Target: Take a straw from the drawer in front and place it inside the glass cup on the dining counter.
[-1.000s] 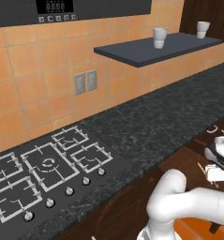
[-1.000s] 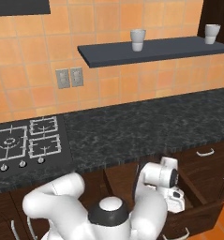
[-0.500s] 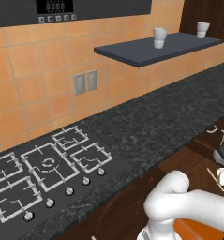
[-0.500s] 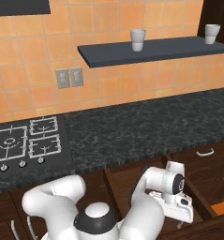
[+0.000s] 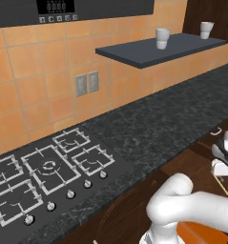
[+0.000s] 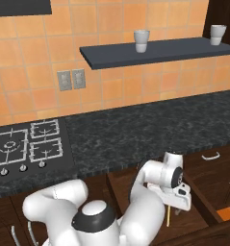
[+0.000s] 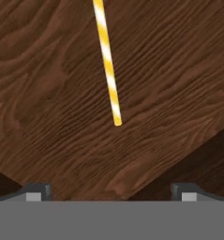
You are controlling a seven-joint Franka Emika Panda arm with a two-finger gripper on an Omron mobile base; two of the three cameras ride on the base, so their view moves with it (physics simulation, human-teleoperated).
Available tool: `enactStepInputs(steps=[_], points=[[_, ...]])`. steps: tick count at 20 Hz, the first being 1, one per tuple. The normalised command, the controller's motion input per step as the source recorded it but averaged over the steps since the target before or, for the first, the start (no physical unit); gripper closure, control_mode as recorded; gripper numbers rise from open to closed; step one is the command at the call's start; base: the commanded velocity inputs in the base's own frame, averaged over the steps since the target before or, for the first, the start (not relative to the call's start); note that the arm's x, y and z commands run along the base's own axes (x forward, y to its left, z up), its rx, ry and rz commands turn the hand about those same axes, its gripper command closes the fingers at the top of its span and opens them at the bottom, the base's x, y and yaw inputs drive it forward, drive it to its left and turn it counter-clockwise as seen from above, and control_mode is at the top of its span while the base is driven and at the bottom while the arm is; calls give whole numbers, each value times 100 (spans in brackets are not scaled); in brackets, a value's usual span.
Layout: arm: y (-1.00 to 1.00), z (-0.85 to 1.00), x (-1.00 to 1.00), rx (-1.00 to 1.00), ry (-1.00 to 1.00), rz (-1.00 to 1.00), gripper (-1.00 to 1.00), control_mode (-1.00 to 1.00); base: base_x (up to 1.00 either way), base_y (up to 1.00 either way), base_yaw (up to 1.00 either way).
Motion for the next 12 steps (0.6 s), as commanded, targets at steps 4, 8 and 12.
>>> enactStepInputs(steps=[4, 8, 12], points=[[0, -22, 34, 0, -13, 0, -100, -100, 0, 0, 0], [0, -22, 40, 0, 0, 0, -100, -100, 0, 0, 0], [0, -21, 41, 0, 0, 0, -100, -100, 0, 0, 0]])
